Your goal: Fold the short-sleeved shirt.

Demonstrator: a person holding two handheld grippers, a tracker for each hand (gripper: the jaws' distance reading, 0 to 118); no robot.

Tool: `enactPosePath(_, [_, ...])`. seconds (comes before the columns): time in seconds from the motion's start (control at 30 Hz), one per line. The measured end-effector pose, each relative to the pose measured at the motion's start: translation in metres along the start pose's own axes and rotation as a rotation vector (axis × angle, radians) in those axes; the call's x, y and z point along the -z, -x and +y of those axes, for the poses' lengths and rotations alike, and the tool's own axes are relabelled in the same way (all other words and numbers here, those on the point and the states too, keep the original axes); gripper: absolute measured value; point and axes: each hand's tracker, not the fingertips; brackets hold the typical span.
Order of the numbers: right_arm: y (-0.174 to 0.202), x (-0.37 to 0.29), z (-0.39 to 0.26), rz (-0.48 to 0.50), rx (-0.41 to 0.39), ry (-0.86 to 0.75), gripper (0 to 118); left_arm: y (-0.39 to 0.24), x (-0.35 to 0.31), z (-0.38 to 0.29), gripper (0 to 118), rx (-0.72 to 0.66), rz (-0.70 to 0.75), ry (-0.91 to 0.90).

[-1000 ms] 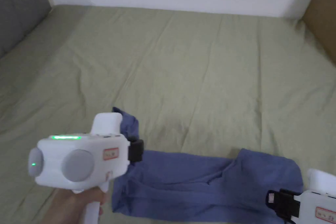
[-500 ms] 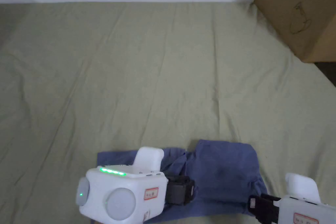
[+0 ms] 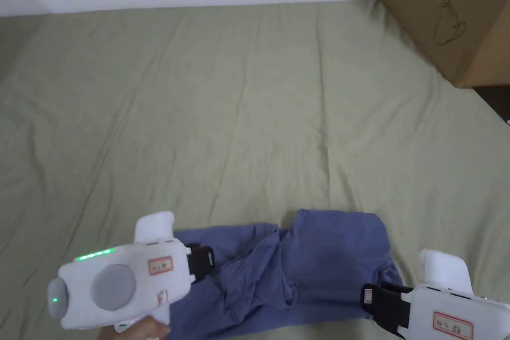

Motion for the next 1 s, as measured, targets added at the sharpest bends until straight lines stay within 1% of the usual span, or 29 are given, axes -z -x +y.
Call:
enactPosePath(0.1, [0.000,0.000,0.000,-0.006,-0.006,0.001,0,-0.012,0.019,-0.011,4,-0.046,-0.078,0.090])
enactPosePath(0.13, [-0.001,0.000,0.000,-0.013,-0.006,0.000,0,-0.014,0.022,-0.017,4,-0.042,-0.104,0.108])
enactPosePath(0.2, [-0.003,-0.003,0.000,-0.006,-0.002,-0.001,0,-0.030,0.025,-0.026,4,-0.022,-0.104,0.105])
enactPosePath(0.27, [-0.005,-0.004,-0.001,-0.002,0.005,-0.001,0,-0.044,0.026,-0.033,4,0.076,-0.138,0.141])
enactPosePath(0.33, [-0.005,-0.005,-0.002,-0.013,0.005,-0.004,0,-0.055,0.030,-0.039,4,0.149,-0.129,0.134])
enactPosePath(0.37, [-0.005,-0.005,-0.003,-0.015,0.005,-0.004,0,-0.057,0.035,-0.041,4,0.171,-0.120,0.162])
enactPosePath(0.43, [-0.004,-0.007,-0.004,-0.037,0.026,-0.003,0,-0.050,0.035,-0.042,4,0.112,-0.105,0.179])
enactPosePath(0.53, [-0.001,-0.015,-0.002,-0.005,0.032,-0.014,0,-0.040,0.008,-0.036,4,0.050,-0.200,0.111])
enactPosePath(0.57, [0.002,-0.016,-0.001,-0.002,0.030,-0.015,0,-0.033,-0.004,-0.032,10,0.017,-0.219,0.079])
enactPosePath(0.63, [0.010,-0.016,0.002,-0.019,-0.016,-0.009,0,-0.015,-0.035,-0.023,17,-0.043,-0.260,0.008])
enactPosePath(0.67, [0.013,-0.015,0.003,-0.032,-0.036,-0.013,0,-0.001,-0.048,-0.019,17,-0.073,-0.285,-0.023])
enactPosePath(0.7, [0.018,-0.015,0.004,-0.043,-0.056,-0.012,0,0.016,-0.063,-0.017,27,-0.110,-0.310,-0.053])
enactPosePath(0.73, [0.021,-0.014,0.004,-0.042,-0.062,-0.012,0,0.031,-0.073,-0.016,44,-0.153,-0.324,-0.077])
enactPosePath(0.77, [0.024,-0.012,0.005,-0.036,-0.065,-0.012,0,0.049,-0.081,-0.017,74,-0.198,-0.329,-0.104])
enactPosePath(0.8, [0.028,-0.011,0.006,-0.028,-0.068,-0.010,0,0.073,-0.086,-0.018,95,-0.240,-0.324,-0.125])
enactPosePath(0.83, [0.031,-0.010,0.007,-0.019,-0.071,-0.006,0,0.092,-0.091,-0.021,107,-0.290,-0.318,-0.150])
enactPosePath(0.87, [0.035,-0.008,0.007,-0.011,-0.076,-0.004,0,0.110,-0.094,-0.025,109,-0.351,-0.317,-0.168])
enactPosePath(0.9, [0.040,-0.005,0.007,-0.007,-0.084,0.002,0,0.130,-0.093,-0.029,109,-0.416,-0.323,-0.158])
enactPosePath(0.93, [0.045,-0.002,0.008,-0.011,-0.093,0.008,0,0.143,-0.088,-0.032,109,-0.465,-0.346,-0.132])
enactPosePath(1.0, [0.055,0.004,0.008,-0.020,-0.126,0.024,0,0.162,-0.078,-0.038,109,-0.542,-0.327,-0.068])
